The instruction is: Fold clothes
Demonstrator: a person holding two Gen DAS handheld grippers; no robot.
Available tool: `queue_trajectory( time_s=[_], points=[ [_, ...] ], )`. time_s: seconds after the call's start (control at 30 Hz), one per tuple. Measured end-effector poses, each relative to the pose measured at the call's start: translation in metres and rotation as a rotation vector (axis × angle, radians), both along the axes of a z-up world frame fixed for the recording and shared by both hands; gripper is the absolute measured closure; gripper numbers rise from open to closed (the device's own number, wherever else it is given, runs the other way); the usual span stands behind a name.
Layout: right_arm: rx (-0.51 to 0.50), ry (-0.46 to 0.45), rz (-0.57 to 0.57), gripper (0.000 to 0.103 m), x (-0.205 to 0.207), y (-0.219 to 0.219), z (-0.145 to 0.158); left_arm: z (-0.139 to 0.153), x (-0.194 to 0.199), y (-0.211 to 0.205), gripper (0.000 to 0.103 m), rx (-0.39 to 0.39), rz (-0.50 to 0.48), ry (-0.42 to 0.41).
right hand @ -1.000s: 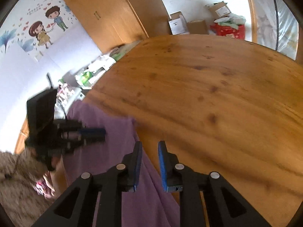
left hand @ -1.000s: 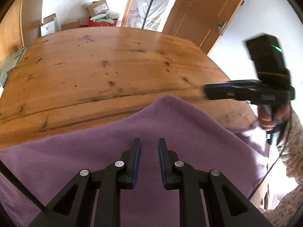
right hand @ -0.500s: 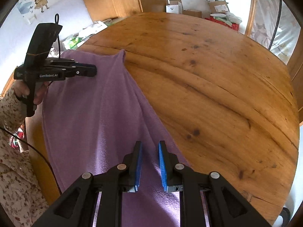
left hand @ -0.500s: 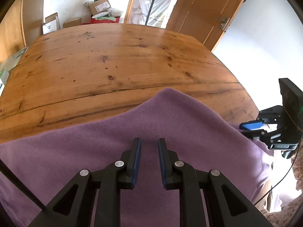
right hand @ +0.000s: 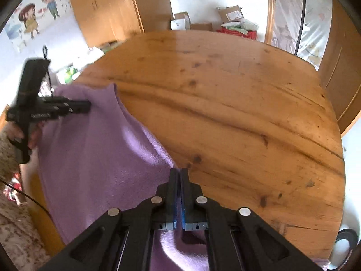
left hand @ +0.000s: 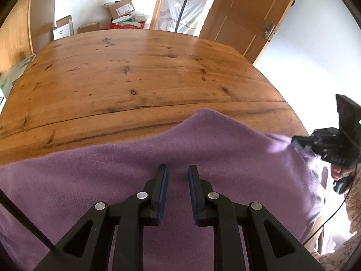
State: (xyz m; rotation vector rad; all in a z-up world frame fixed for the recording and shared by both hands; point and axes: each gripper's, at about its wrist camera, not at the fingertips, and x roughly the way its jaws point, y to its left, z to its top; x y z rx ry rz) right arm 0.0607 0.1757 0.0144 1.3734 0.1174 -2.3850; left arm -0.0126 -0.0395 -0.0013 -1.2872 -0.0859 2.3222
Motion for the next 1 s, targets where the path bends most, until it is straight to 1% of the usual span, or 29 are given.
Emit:
queue_trajectory(
  time_s=[0.13, 0.17, 0.2, 0.3, 0.4, 0.43, 0.5, 0.63, 0.73, 0.8, 0.83, 0.9, 1.0],
  points=[
    [-0.021, -0.019, -0.021, 0.099, -0.006, 0.005, -0.005, 0.0, 0.0, 0.001, 0.084, -0.005, 0.0, 0.002],
    [-0.022, -0.014, -0.036, 0.098, -0.004, 0.007, -0.002, 0.0, 0.0, 0.001, 0.084, -0.005, 0.002, 0.002],
    [-0.023, -0.008, -0.052, 0.094, -0.003, 0.009, 0.001, 0.0, 0.001, 0.002, 0.084, -0.007, 0.005, 0.001],
    [-0.028, 0.029, -0.094, 0.092, 0.006, 0.016, 0.012, 0.001, 0.004, 0.003, 0.084, -0.018, 0.008, 0.003],
    [-0.052, 0.058, -0.124, 0.089, 0.027, 0.025, 0.02, 0.001, 0.009, -0.001, 0.084, -0.024, 0.01, 0.003],
    [-0.053, 0.058, -0.138, 0.087, 0.035, 0.027, 0.018, 0.001, 0.011, -0.002, 0.084, -0.024, 0.013, 0.003],
    [-0.055, 0.056, -0.169, 0.079, 0.05, 0.029, 0.012, 0.002, 0.017, -0.007, 0.084, -0.022, 0.017, 0.005],
    [-0.024, 0.044, -0.235, 0.075, 0.08, 0.029, -0.004, 0.002, 0.031, -0.016, 0.084, -0.046, 0.018, 0.005],
    [0.023, 0.093, -0.261, 0.073, 0.096, 0.022, -0.005, 0.001, 0.043, -0.024, 0.084, -0.064, 0.022, 0.003],
    [0.051, 0.132, -0.282, 0.067, 0.105, 0.022, 0.001, 0.002, 0.05, -0.03, 0.084, -0.074, 0.036, 0.001],
    [0.061, 0.166, -0.308, 0.066, 0.11, 0.025, 0.006, 0.002, 0.054, -0.033, 0.084, -0.08, 0.045, 0.002],
    [0.07, 0.202, -0.358, 0.065, 0.114, 0.031, 0.008, 0.002, 0.058, -0.036, 0.084, -0.08, 0.053, 0.004],
    [0.075, 0.21, -0.4, 0.065, 0.11, 0.04, 0.01, 0.002, 0.063, -0.04, 0.084, -0.074, 0.062, 0.008]
  ],
)
